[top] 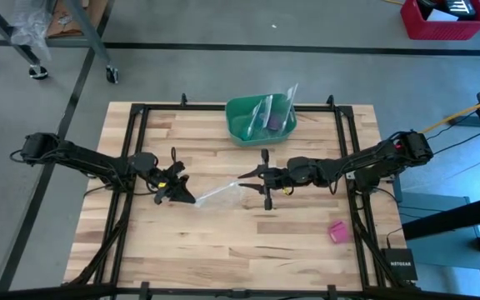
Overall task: Roll bandage
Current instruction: Open the transparent zip bag
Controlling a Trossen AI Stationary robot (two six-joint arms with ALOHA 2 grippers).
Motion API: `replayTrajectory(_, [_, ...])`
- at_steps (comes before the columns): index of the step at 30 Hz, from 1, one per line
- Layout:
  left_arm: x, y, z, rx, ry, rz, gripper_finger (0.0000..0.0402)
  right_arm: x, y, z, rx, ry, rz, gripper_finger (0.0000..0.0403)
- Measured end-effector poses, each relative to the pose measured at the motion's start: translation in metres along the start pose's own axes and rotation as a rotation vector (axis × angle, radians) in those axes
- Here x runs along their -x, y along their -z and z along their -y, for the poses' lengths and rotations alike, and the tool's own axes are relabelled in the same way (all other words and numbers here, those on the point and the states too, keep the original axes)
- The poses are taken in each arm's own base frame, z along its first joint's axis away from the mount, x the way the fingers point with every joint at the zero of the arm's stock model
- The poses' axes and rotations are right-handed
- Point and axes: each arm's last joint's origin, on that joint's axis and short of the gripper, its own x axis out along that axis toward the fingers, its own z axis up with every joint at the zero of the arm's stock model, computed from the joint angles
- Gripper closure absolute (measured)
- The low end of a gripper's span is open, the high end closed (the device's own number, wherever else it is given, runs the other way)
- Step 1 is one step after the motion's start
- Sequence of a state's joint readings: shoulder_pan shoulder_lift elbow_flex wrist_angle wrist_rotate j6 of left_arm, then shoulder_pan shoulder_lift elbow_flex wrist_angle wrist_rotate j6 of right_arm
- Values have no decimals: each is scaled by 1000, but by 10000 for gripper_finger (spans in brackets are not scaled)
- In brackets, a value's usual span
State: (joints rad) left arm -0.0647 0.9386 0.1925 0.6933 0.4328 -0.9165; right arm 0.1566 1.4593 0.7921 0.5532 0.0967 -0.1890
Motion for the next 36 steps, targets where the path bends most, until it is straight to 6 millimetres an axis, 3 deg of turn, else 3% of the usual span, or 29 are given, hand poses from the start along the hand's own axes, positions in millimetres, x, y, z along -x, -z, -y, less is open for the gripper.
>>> replayTrajectory(5, [0, 0, 0, 0, 0, 0, 401, -5, 5, -2, -3, -4, 3, 319])
replayTrajectory(13, [0, 0, 0, -1, 3, 1, 401, -31, 9, -8, -10, -99, 0, 351])
replayTrajectory(21, [0, 0, 0, -1, 3, 1, 401, -33, 3, -7, 0, -111, 3, 376])
replayTrajectory(36, [0, 0, 0, 1, 0, -1, 401, -33, 3, -7, -38, -213, 14, 253])
